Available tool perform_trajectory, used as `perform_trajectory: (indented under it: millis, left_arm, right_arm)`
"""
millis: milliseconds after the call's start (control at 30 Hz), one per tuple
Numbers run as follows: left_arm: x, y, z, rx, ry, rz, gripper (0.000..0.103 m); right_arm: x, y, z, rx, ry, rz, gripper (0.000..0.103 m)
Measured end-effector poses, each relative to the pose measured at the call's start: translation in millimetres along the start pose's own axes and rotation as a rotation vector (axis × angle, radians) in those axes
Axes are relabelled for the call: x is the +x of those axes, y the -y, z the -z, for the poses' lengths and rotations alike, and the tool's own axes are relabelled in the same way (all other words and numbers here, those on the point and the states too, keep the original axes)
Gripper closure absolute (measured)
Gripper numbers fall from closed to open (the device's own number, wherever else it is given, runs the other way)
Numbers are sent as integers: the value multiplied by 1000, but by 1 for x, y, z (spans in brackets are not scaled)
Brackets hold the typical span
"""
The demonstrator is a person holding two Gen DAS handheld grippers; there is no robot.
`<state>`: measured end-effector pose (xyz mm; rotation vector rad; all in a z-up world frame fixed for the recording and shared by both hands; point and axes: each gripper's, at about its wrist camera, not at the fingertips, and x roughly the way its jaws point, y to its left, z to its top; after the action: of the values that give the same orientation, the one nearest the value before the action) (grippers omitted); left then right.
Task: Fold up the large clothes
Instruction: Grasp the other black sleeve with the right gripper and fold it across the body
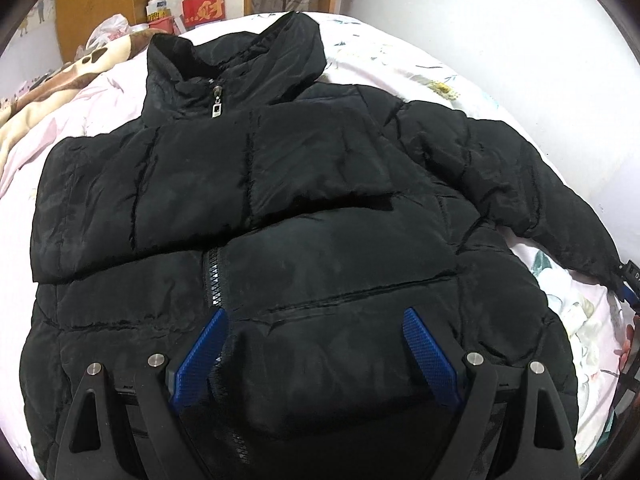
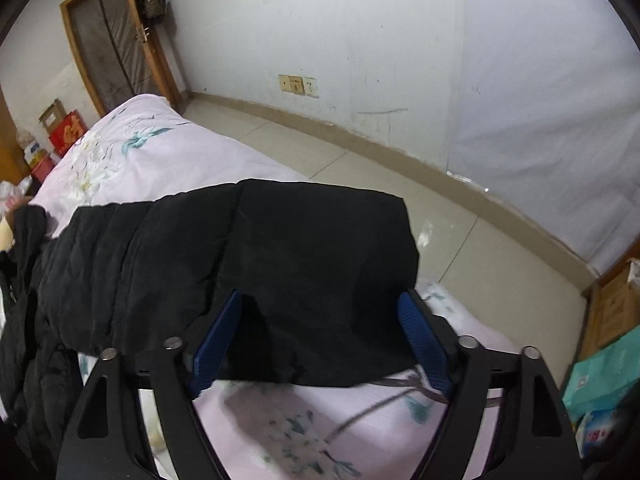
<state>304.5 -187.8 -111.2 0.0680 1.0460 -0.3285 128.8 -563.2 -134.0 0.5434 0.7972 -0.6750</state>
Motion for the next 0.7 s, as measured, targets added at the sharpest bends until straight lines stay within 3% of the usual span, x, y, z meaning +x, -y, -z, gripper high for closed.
perform_trajectory:
  millis: [200, 467, 700]
  left_arm:
    - [2, -10, 0, -12, -9, -8, 14]
    - [-5, -19, -2, -13, 14, -27, 14]
    - [-19, -23, -7, 21, 49, -47, 14]
  right_arm:
    - [0, -8, -1, 0, 26, 42, 20]
    - [-14, -11, -4, -23, 67, 76, 88]
    - [-53, -41, -18, -80, 187, 25, 93]
